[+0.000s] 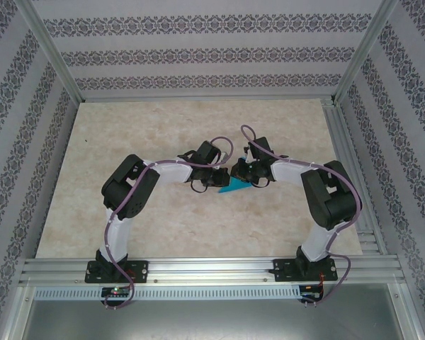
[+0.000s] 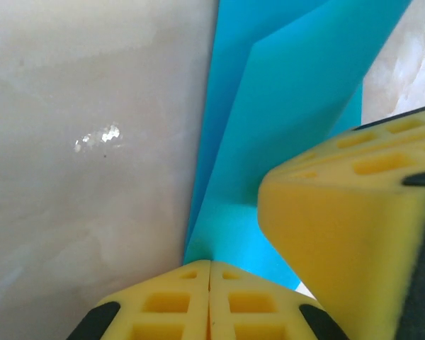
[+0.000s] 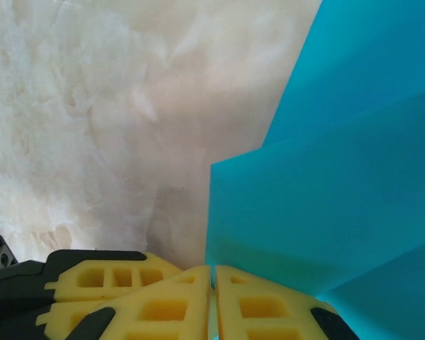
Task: Fold a paper plane with a square sheet of paper (pick it up from the middle)
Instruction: Fourth fold the wing at the center of the table.
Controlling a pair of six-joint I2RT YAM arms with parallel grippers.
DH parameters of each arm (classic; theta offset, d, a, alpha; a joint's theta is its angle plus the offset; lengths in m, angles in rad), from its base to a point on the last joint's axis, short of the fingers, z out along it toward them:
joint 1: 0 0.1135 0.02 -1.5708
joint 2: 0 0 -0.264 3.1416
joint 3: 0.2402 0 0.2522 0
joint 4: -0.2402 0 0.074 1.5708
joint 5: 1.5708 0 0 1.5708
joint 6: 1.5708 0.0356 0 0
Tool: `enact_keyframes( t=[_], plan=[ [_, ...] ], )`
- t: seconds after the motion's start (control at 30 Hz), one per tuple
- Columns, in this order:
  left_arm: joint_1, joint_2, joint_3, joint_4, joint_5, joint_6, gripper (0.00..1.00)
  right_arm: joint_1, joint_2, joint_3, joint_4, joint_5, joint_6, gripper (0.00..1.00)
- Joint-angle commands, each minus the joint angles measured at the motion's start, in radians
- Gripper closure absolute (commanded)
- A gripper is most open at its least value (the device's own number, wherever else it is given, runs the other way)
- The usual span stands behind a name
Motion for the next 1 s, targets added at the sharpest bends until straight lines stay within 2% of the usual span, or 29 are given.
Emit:
enact_keyframes(
  t=[0.0, 0.3, 0.53, 0.83, 0.97],
  plan=[
    [-0.004, 0.069, -0.024, -0.138, -0.096, 0.021, 0.92, -0.016, 0.033, -0.022, 0.045, -0.011, 0.003, 0.89],
    [-0.004, 0.069, -0.025, -0.146, -0.101, 0.026, 0.92, -0.032, 0.082, -0.022, 0.056, -0.003, -0.008, 0.88],
    [-0.004, 0.068, -0.026, -0.154, -0.104, 0.035, 0.92, -0.069, -0.014, -0.005, 0.038, -0.003, -0.036, 0.83],
    [-0.004, 0.072, -0.022, -0.171, -0.106, 0.054, 0.92, -0.097, 0.098, 0.031, 0.027, -0.029, -0.057, 0.84],
    [-0.004, 0.072, -0.02, -0.182, -0.107, 0.065, 0.92, -0.106, 0.087, 0.041, 0.016, -0.022, -0.056, 0.85]
  ],
)
